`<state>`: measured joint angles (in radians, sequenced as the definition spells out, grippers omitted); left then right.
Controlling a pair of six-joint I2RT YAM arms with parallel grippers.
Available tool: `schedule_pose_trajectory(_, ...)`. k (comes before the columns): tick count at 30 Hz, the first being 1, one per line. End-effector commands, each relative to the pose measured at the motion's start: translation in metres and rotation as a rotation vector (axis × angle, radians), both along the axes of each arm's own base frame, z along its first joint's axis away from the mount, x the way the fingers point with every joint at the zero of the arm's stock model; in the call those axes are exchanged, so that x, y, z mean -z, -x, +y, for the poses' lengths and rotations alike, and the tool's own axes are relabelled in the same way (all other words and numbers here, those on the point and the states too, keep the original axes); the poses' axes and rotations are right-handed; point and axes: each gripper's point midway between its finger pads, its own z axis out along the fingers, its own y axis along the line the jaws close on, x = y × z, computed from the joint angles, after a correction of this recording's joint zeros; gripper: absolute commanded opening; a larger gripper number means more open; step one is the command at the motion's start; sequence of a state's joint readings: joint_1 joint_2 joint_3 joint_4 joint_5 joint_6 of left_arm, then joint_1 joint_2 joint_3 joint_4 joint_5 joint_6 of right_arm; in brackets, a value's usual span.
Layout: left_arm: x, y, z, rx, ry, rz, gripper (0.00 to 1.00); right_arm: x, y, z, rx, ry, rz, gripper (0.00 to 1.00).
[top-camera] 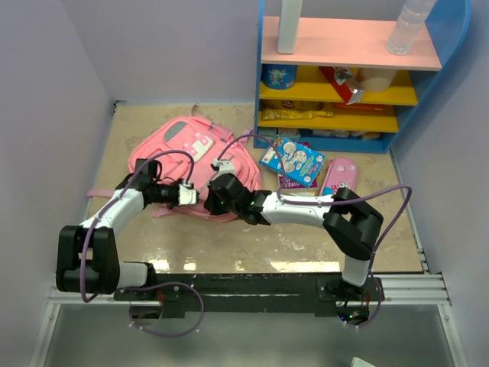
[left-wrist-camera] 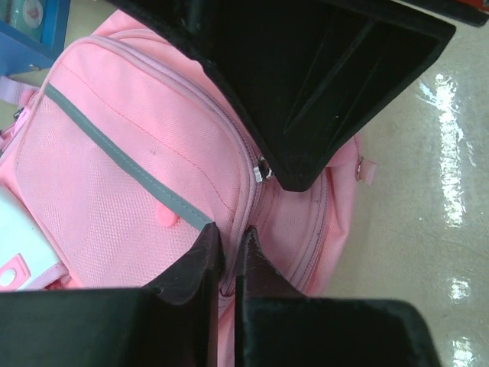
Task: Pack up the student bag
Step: Zip the student bag at the center of the board.
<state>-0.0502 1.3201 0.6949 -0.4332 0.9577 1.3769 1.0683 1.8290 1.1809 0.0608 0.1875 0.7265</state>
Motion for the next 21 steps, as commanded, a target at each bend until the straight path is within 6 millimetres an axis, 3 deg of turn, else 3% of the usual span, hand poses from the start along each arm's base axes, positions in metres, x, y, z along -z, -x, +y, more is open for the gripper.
schedule_pose_trajectory(1, 0.002, 0.004, -0.003, 0.037, 0.003, 0.017, 0.0, -0.045, 0.006, 0.009, -0.019, -0.092, -0.036, 0.0)
schedule_pose_trajectory(6, 0.003, 0.011, 0.001, 0.046, -0.034, 0.026, 0.0, -0.032, -0.015, -0.019, 0.032, -0.003, -0.01, 0.0)
schedule_pose_trajectory(13, 0.011, 0.026, 0.007, 0.055, -0.078, 0.046, 0.0, -0.008, -0.063, -0.084, 0.126, 0.151, -0.02, 0.0)
schedule_pose_trajectory(21, 0.009, 0.041, 0.01, 0.1, -0.106, 0.056, 0.0, -0.003, -0.098, -0.113, 0.197, 0.235, -0.062, 0.0)
